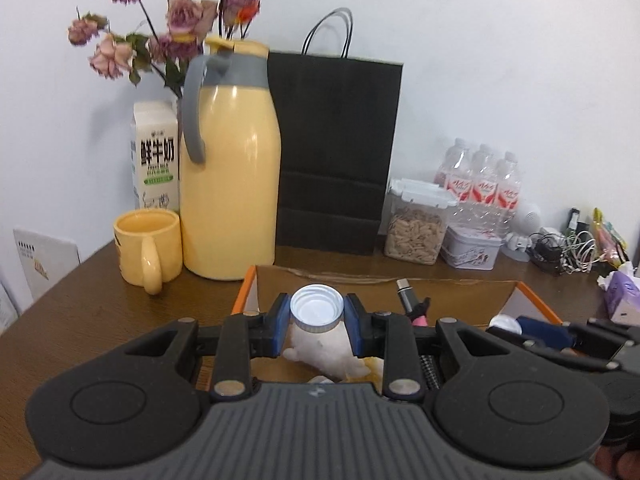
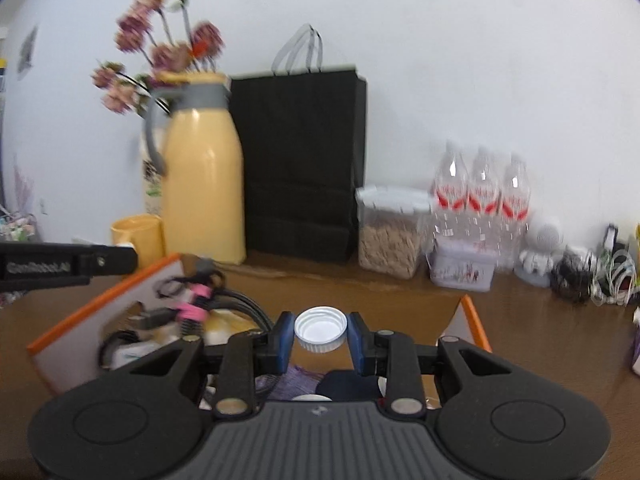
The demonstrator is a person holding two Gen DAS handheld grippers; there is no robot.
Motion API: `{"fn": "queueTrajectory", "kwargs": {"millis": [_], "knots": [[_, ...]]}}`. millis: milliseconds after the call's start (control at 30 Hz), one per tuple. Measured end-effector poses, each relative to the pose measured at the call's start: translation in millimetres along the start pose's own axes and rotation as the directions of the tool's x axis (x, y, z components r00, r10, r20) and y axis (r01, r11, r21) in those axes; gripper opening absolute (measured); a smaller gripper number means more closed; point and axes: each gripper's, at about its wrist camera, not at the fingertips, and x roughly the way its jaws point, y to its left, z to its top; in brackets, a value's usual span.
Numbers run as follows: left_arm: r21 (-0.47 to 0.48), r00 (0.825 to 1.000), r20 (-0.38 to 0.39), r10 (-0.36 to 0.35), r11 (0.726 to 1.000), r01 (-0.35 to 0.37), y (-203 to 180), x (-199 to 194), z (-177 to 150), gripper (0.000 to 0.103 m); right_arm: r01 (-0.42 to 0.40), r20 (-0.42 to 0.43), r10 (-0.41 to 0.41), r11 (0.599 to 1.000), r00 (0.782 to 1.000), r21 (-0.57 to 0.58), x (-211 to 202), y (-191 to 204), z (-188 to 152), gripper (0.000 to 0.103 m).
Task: Organize objects
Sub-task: 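Carry both white caps into the red box and open both grippers, then withdraw both grippers from the red box back over the table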
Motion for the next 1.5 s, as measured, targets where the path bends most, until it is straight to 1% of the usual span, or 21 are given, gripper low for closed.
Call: {"fn": "queueTrajectory", "kwargs": {"millis": [100,167,267,333,400,433,467,500,533,567,600,633,667,700,800,900,1000,1233,1300,1367,1500], "knots": [[-0.002,1.000,-0.020,0.006,1.000,-0.007,-2,8,-6,0.030,0.052,-0.069,-0.049,0.998,0.996,0.030,21,-3,-6,0.027],[0.005,1.000,-0.027,0.002,1.000,-0.002,-2,10,-9,0.030,0.053,-0.094,-0.050,0.998,0.994,0.039,28,-7,-10,0.027],[0.001,0.999,-0.036,-0.005,1.000,0.005,0,12,-12,0.030,0.042,-0.098,-0.037,0.998,0.995,0.047,30,-9,-14,0.027],[0.008,0.999,-0.034,-0.005,1.000,0.006,0,11,-13,0.037,0.032,-0.093,-0.028,0.998,0.995,0.045,29,-9,-16,0.028],[0.014,1.000,-0.018,-0.005,1.000,0.005,1,6,-14,0.057,0.034,-0.093,-0.029,0.999,0.995,0.043,27,-9,-18,0.028],[0.016,1.000,-0.009,-0.005,1.000,0.005,1,3,-14,0.064,0.035,-0.090,-0.031,0.999,0.995,0.042,26,-9,-19,0.028],[0.017,1.000,-0.003,-0.006,1.000,0.006,2,0,-14,0.078,0.035,-0.080,-0.032,0.998,0.996,0.043,23,-9,-20,0.030],[0.016,1.000,0.007,-0.006,1.000,0.006,3,-2,-14,0.091,0.035,-0.070,-0.032,0.998,0.997,0.047,20,-10,-21,0.037],[0.013,1.000,0.019,-0.003,1.000,0.003,4,-5,-14,0.097,0.035,-0.060,-0.032,0.998,0.998,0.052,17,-10,-22,0.042],[0.009,0.999,0.035,0.000,1.000,0.000,6,-8,-14,0.103,0.037,-0.050,-0.034,0.998,0.998,0.053,14,-10,-23,0.054],[0.003,0.999,0.049,0.003,1.000,-0.004,6,-11,-14,0.103,0.041,-0.037,-0.039,0.998,0.999,0.052,10,-10,-24,0.065],[-0.001,0.998,0.056,0.002,1.000,-0.002,7,-14,-14,0.103,0.045,-0.025,-0.044,0.998,0.999,0.050,6,-10,-25,0.070],[-0.005,0.998,0.060,0.000,1.000,0.000,8,-15,-13,0.103,0.052,-0.011,-0.051,0.998,0.999,0.047,2,-9,-25,0.082],[-0.010,0.998,0.063,0.002,1.000,-0.001,9,-16,-13,0.103,0.058,0.006,-0.058,0.997,0.998,0.046,-2,-9,-25,0.091],[-0.011,0.998,0.062,0.012,1.000,-0.012,8,-16,-13,0.103,0.060,0.050,-0.063,0.997,0.997,0.046,-12,-8,-25,0.097],[-0.010,0.998,0.058,0.017,1.000,-0.017,8,-17,-13,0.103,0.066,0.068,-0.069,0.997,0.995,0.048,-17,-8,-25,0.097],[-0.009,0.997,0.070,0.019,1.000,-0.019,8,-23,-15,0.103,0.068,0.079,-0.072,0.996,0.994,0.052,-21,-8,-24,0.098],[0.002,0.996,0.093,0.010,1.000,-0.011,10,-47,-21,0.103,0.060,0.114,-0.064,0.998,0.991,0.034,-45,-5,-29,0.099],[0.010,0.996,0.092,0.003,1.000,-0.004,10,-55,-24,0.103,0.055,0.120,-0.057,0.998,0.991,0.027,-55,-3,-32,0.101],[0.019,0.996,0.086,-0.011,1.000,0.009,12,-62,-27,0.103,0.044,0.119,-0.045,0.999,0.992,0.010,-65,0,-37,0.103],[0.045,0.997,0.067,-0.026,0.999,0.023,13,-76,-36,0.103,0.015,0.087,-0.009,0.998,0.996,-0.060,-83,12,-49,0.103]]}}
